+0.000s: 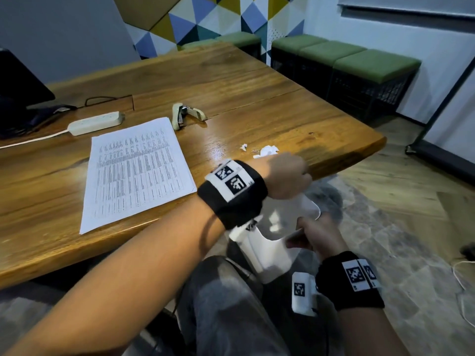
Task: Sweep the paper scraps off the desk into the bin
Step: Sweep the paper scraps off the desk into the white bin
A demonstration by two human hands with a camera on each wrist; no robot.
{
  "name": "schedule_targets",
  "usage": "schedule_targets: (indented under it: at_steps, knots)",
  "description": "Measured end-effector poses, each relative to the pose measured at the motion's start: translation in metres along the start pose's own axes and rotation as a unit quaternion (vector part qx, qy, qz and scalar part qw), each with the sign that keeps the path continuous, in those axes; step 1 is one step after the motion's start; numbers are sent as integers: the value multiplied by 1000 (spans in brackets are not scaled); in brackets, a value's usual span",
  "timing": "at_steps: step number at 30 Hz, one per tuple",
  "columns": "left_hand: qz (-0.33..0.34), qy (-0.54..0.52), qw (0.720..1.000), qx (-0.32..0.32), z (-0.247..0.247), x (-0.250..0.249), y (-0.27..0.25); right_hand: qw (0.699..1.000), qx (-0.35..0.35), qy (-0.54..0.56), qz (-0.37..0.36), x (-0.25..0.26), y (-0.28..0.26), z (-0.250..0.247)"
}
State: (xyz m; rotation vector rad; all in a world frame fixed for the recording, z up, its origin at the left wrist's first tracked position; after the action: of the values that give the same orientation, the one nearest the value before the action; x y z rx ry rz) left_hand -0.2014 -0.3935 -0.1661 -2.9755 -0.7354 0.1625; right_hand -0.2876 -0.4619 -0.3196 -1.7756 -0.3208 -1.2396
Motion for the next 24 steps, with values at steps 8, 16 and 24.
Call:
schedule_targets:
  at_steps: [8, 16, 24]
  knots:
    - [-132, 65, 983, 112, -11, 89, 29, 1000, 2, 19, 4, -2, 5, -1]
    - [-174, -14, 983, 47, 3, 70, 20, 1000, -3, -5, -8, 5, -3, 3]
    - [-133, -4, 989, 57, 3, 64, 14, 1000, 0, -3, 3, -6, 11, 10]
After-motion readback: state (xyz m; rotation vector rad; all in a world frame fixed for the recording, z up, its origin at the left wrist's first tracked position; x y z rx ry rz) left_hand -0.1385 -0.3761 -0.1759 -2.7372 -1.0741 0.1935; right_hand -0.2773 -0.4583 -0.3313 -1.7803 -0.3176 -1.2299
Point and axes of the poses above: each hand's wrist, its own y-axis towards the middle knuckle, its own z-axis out of the palm, x = y × z, the point moved 5 cm from there along y, towards the middle knuckle, and after that the axes turned 3 degrees about z, right-handed, at the moved point
